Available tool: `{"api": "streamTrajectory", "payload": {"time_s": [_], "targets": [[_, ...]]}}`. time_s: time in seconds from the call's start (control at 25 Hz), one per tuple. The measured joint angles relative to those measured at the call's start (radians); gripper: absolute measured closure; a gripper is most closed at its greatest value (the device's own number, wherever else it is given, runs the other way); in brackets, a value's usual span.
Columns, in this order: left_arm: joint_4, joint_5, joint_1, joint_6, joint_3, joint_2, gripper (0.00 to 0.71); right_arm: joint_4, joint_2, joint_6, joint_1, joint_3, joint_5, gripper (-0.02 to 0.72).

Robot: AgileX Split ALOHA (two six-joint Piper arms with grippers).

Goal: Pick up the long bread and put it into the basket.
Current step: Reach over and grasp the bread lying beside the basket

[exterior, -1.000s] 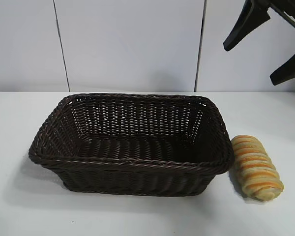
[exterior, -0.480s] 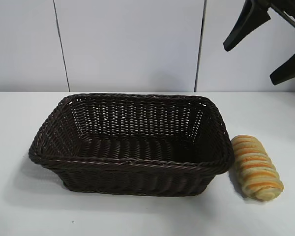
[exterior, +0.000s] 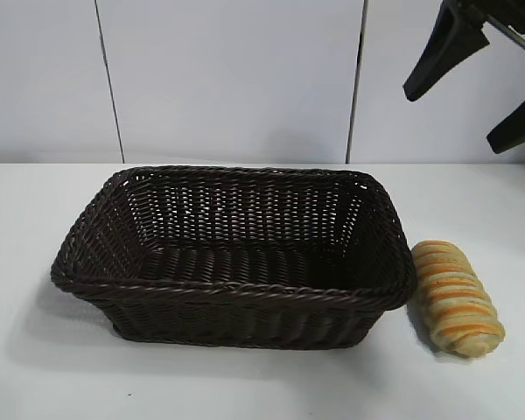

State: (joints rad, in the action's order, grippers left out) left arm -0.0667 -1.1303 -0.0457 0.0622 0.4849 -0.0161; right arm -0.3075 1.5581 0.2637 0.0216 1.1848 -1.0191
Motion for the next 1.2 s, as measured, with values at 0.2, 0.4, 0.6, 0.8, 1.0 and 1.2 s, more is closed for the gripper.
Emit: {"api": "streamTrajectory", "payload": {"time_s": [0.2, 0.4, 0.6, 0.8, 1.0, 1.2], "targets": [[0.000, 0.001, 0.005, 0.000, 0.000, 0.000, 0.016, 0.059, 0.000, -0.004, 0.000, -0.117, 0.139, 0.010], [0.000, 0.001, 0.005, 0.000, 0.000, 0.000, 0.016, 0.062, 0.000, 0.016, 0.000, -0.248, 0.337, 0.011], [0.000, 0.001, 0.005, 0.000, 0.000, 0.000, 0.016, 0.051, 0.001, 0.022, 0.000, -0.326, 0.483, 0.012], [0.000, 0.001, 0.005, 0.000, 0.000, 0.000, 0.016, -0.009, 0.060, 0.052, 0.000, -0.331, 0.521, 0.020], [0.000, 0.001, 0.005, 0.000, 0.000, 0.000, 0.016, -0.064, 0.161, 0.078, 0.000, -0.331, 0.554, 0.025], [0.000, 0.001, 0.005, 0.000, 0.000, 0.000, 0.016, -0.115, 0.216, 0.097, 0.000, -0.331, 0.587, 0.107]]}}
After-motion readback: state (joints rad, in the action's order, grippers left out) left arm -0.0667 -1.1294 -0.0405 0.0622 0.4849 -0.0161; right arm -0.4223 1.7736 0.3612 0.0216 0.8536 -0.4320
